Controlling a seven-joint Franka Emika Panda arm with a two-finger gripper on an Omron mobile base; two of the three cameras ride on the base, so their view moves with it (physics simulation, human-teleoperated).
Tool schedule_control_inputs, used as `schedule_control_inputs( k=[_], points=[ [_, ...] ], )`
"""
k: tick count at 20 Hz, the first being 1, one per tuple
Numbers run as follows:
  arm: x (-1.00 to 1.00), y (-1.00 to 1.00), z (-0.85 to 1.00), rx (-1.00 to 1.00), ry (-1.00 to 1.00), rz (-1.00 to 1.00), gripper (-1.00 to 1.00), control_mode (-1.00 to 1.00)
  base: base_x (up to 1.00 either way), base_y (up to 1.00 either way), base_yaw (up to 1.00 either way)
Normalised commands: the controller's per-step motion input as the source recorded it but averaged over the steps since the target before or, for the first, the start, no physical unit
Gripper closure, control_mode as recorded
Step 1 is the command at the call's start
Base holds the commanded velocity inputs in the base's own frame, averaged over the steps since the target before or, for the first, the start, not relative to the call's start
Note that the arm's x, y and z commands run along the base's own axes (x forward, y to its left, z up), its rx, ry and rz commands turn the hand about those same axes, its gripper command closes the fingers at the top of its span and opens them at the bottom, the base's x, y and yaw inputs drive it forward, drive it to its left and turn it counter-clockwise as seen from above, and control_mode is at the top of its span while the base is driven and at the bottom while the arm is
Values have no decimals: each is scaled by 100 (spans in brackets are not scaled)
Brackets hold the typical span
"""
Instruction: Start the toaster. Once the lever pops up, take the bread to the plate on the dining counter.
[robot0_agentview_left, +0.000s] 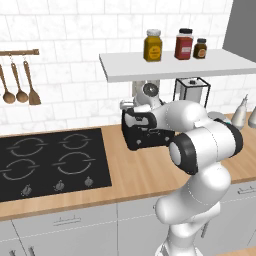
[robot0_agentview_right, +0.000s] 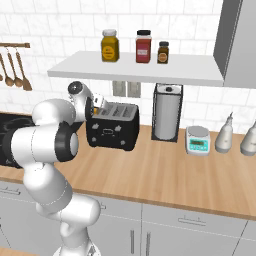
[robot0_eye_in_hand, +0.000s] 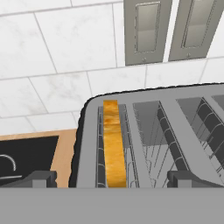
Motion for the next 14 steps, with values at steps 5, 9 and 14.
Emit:
schedule_control_inputs(
  k=[5,9,14],
  points=[
    [0,0,0,0,0,0,-100,-100,0,0,0],
    [0,0,0,0,0,0,-100,-100,0,0,0],
    [0,0,0,0,0,0,-100,-100,0,0,0]
  ],
)
